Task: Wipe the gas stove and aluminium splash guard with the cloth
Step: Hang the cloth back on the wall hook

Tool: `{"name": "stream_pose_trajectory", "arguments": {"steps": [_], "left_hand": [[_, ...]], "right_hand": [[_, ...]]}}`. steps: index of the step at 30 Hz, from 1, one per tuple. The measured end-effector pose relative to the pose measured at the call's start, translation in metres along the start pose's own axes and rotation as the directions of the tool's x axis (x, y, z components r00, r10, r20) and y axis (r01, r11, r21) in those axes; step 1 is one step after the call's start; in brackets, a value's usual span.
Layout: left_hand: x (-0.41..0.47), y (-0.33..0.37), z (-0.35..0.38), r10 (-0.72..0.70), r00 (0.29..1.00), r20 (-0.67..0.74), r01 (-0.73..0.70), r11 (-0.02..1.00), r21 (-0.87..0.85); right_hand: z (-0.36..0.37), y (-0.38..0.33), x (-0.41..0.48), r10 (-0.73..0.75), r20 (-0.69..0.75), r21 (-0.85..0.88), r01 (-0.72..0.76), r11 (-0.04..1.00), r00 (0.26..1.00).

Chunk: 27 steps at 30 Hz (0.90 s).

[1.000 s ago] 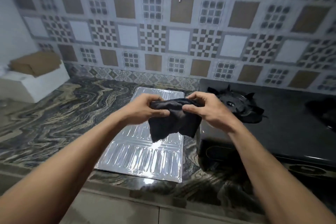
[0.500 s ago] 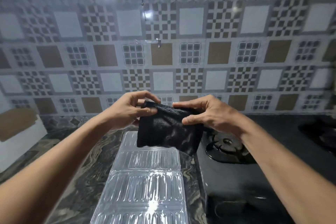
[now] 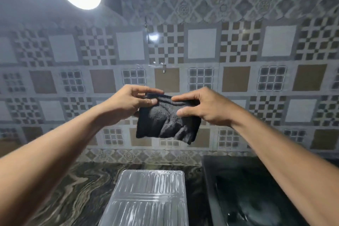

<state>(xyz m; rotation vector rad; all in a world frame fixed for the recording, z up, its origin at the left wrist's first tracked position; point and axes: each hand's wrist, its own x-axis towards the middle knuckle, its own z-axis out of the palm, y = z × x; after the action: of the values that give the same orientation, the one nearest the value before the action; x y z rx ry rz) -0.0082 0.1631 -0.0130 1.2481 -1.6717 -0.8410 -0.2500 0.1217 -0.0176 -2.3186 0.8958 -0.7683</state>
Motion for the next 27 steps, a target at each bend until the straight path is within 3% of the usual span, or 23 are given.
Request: {"name": "stream_pose_trajectory", "arguments": {"steps": [6, 10, 12, 14, 16, 21, 25, 27], "left_hand": [[0.063, -0.004, -0.019, 0.037, 0.998, -0.049, -0.031, 0.992, 0.118], [0.114, -0.010, -0.029, 0.193, 0.973, -0.128, -0.146, 0.940, 0.307], [0.139, -0.014, -0.032, 0.337, 0.924, -0.182, -0.189, 0.815, 0.548], [0.163, -0.021, -0.038, 0.495, 0.851, -0.176, -0.197, 0.611, 0.767], [0.186, -0.028, -0.046, 0.574, 0.801, -0.167, -0.183, 0.502, 0.845], [0.220, -0.046, -0.052, 0.508, 0.832, -0.221, 0.020, 0.371, 0.928], [0.227, -0.074, -0.037, 0.475, 0.832, -0.288, 0.122, 0.349, 0.929], [0.226, -0.082, -0.033, 0.470, 0.840, -0.272, 0.131, 0.310, 0.942]], "right_hand": [[-0.028, 0.031, 0.076, -0.054, -0.033, -0.107, 0.050, 0.993, 0.998], [-0.040, 0.055, 0.130, -0.137, -0.151, -0.171, 0.110, 0.979, 0.979], [-0.041, 0.067, 0.157, -0.190, -0.246, -0.227, 0.135, 0.965, 0.950], [-0.037, 0.077, 0.184, -0.278, -0.310, -0.336, 0.169, 0.927, 0.909], [-0.033, 0.084, 0.208, -0.357, -0.361, -0.392, 0.208, 0.896, 0.861], [-0.022, 0.114, 0.247, -0.531, -0.320, -0.784, 0.096, 0.614, 0.784], [-0.003, 0.140, 0.246, -0.563, -0.328, -0.819, 0.069, 0.570, 0.758], [0.002, 0.146, 0.244, -0.540, -0.304, -0.813, 0.083, 0.577, 0.785]]}}
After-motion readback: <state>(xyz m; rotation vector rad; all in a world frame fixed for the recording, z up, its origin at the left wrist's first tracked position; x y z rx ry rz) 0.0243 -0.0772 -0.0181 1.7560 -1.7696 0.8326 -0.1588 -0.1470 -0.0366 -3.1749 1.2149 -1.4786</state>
